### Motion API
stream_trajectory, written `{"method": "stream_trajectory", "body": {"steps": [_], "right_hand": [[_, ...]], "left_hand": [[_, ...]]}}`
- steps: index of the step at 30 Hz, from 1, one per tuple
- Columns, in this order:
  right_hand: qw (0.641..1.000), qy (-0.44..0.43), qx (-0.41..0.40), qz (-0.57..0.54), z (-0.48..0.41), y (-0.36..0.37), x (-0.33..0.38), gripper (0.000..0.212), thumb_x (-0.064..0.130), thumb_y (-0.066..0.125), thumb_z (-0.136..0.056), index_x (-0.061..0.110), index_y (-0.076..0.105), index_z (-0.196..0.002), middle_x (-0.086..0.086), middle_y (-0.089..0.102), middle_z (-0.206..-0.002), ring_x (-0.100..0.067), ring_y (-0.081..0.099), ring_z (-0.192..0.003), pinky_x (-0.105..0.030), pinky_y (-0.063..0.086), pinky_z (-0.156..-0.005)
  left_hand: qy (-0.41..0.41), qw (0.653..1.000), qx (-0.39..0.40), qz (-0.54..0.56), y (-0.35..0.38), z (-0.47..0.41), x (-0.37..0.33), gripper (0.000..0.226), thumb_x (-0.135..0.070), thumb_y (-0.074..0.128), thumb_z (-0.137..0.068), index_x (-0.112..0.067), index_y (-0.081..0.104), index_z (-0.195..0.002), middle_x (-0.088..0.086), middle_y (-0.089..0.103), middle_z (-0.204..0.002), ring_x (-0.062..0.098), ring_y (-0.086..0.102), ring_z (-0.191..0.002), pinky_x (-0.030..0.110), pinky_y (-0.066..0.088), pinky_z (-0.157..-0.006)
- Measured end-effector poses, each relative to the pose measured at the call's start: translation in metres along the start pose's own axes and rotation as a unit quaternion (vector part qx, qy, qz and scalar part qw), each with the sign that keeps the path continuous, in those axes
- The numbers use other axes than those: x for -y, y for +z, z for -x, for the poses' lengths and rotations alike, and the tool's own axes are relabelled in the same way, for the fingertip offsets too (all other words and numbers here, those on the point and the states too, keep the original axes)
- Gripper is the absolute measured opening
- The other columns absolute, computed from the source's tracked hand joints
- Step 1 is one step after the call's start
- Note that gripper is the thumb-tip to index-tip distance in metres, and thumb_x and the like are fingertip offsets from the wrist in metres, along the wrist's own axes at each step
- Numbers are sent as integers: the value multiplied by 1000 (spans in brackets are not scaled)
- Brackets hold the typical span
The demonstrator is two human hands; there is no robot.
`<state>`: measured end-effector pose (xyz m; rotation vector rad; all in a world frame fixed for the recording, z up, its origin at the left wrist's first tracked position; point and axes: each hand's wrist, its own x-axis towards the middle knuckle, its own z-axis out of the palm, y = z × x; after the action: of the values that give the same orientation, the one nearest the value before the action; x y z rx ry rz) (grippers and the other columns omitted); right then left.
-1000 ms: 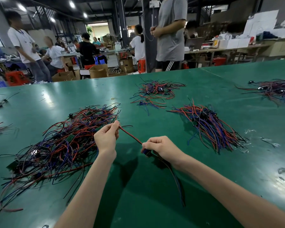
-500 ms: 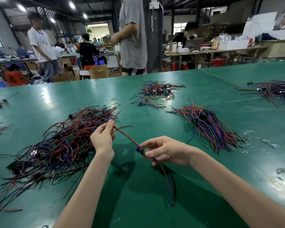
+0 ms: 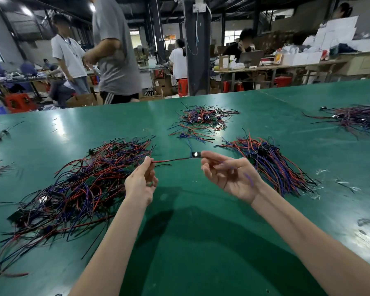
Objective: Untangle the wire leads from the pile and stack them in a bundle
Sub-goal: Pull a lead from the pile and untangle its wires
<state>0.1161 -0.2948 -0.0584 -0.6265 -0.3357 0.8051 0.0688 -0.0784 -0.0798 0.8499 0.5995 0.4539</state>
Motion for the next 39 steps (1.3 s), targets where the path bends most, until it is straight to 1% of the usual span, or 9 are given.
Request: {"method": "stream_trajectory", "body": {"steps": [4, 8, 12, 16, 19, 24, 28, 32, 39], "right_hand": [[994, -77, -74, -16, -6, -1, 3, 12, 5, 66, -72, 3, 75, -79, -6, 68, -73, -13, 66, -66, -22, 58, -66], [979, -120, -164, -18, -10, -7, 9, 20, 10, 56, -85, 5, 73, -74, -7, 63, -77, -17, 60, -72, -25, 59, -64], [972, -128, -193, -24, -9, -14, 17, 35, 6, 49, -93, 5, 75, -69, -7, 63, -77, -19, 61, -72, -26, 59, -62], [980, -94, -175, 14, -7, -14, 21, 16, 7, 54, -84, 3, 68, -92, -6, 64, -70, -15, 63, -57, -23, 57, -60], [984, -43, -147, 90, -6, -14, 16, 27, 6, 59, -76, 0, 63, -102, -5, 66, -69, -13, 62, -58, -23, 57, -58], [947, -44, -159, 277, -8, -5, -7, 17, -4, 61, -84, 2, 63, -99, -6, 68, -70, -9, 65, -56, -22, 55, -54], [919, -73, -179, 342, -11, -6, -21, 21, -7, 67, -79, 0, 63, -98, -13, 61, -73, -10, 63, -54, -23, 56, -56], [884, -64, -203, 417, -13, -11, -24, 18, 0, 73, -77, 10, 66, -90, -7, 65, -76, -9, 59, -63, -19, 44, -60], [864, -56, -196, 460, -15, -16, -26, 15, 1, 73, -78, 14, 66, -79, 3, 64, -66, 2, 58, -52, -14, 40, -50]], "left_hand": [[-28, 998, 52, -16, 2, 3, 4, 10, -18, 68, -85, -13, 67, -76, -5, 68, -60, 4, 52, -48, 14, 42, -42], [-31, 994, 103, -34, 1, 3, 6, 12, -17, 61, -87, -15, 63, -75, -7, 62, -55, 5, 51, -45, 16, 43, -45], [-41, 988, 145, -14, -2, 2, 5, 28, -27, 56, -88, -15, 59, -63, -5, 48, -50, 9, 45, -44, 22, 42, -51], [-72, 980, 183, -12, -6, 2, 1, 42, -42, 54, -86, -10, 68, -62, -1, 47, -56, 13, 45, -51, 28, 41, -57], [-118, 950, 281, -61, -8, 5, -5, 36, -42, 58, -80, -9, 73, -75, 3, 56, -69, 16, 52, -62, 29, 44, -63], [-127, 869, 399, -264, 3, 19, 3, 33, -38, 55, -82, -13, 75, -89, 1, 71, -87, 11, 63, -72, 24, 51, -68], [-99, 861, 402, -296, 12, 31, 20, 19, -28, 66, -75, -12, 72, -82, 3, 68, -80, 10, 62, -63, 21, 53, -61], [-93, 873, 371, -304, 13, 34, 28, 8, -12, 64, -83, -5, 68, -85, 5, 67, -75, 9, 59, -54, 20, 52, -52], [-114, 897, 327, -273, 16, 39, 31, 10, -4, 56, -91, -5, 66, -93, 6, 58, -72, 15, 58, -55, 31, 57, -59]]}}
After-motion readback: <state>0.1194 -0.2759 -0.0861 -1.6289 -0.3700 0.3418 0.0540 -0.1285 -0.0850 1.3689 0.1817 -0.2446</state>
